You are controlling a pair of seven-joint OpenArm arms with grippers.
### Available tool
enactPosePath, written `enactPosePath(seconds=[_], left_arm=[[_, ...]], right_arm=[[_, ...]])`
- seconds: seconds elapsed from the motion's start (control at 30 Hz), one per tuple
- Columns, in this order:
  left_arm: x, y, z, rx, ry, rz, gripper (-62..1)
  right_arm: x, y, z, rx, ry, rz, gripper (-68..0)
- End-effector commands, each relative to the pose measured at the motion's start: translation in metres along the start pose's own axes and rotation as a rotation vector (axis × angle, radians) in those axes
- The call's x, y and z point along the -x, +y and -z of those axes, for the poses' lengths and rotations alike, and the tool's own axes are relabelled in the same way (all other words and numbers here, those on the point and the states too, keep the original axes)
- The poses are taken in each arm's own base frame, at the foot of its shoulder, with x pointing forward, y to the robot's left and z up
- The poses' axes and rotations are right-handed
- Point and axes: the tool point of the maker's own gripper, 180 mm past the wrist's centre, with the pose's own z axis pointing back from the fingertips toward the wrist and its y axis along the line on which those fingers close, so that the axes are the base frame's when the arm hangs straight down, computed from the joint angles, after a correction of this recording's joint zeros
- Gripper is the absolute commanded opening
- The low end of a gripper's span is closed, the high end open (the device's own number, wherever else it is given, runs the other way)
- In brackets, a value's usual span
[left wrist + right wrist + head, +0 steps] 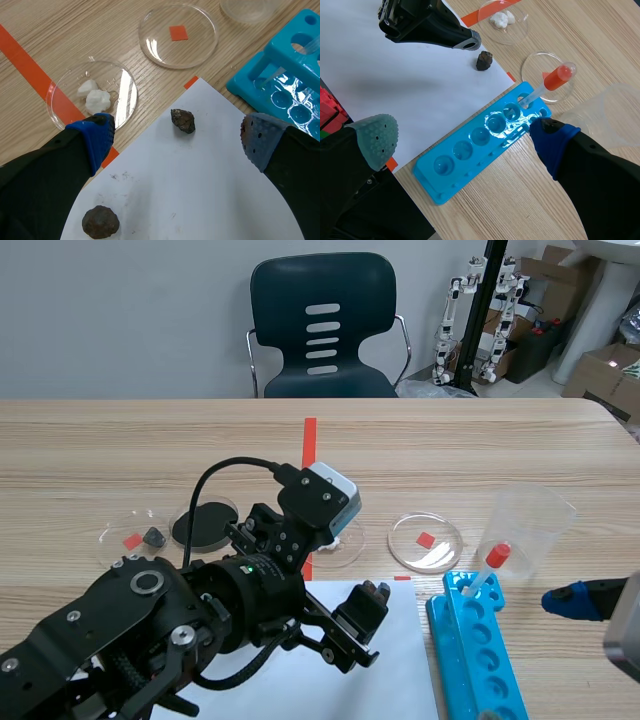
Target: Return to the home posture
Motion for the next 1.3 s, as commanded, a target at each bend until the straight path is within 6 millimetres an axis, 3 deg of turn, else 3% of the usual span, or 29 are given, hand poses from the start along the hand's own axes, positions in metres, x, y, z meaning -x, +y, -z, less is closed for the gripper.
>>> enactPosePath(seconds=[0.0, 0.8, 1.07, 1.27], left_arm=[[-0.01, 0.002, -0.001, -0.006, -0.031, -0.001, -8.2], [-0.008, 0.005, -0.003, -0.013, -0.038, -0.016, -8.2], [-0.001, 0.025, -0.019, -0.089, -0.092, -0.082, -8.2], [0.006, 0.049, -0.047, -0.191, -0.095, -0.127, -8.2]], right_arm=[[-0.009, -0.004, 0.0, 0.003, -0.026, -0.017, -12.8], [-0.009, -0.004, 0.0, 0.003, -0.026, -0.017, -12.8], [-0.009, -0.004, 0.0, 0.003, -0.026, -0.017, -12.8], [-0.009, -0.004, 0.0, 0.003, -0.026, -0.017, -12.8]])
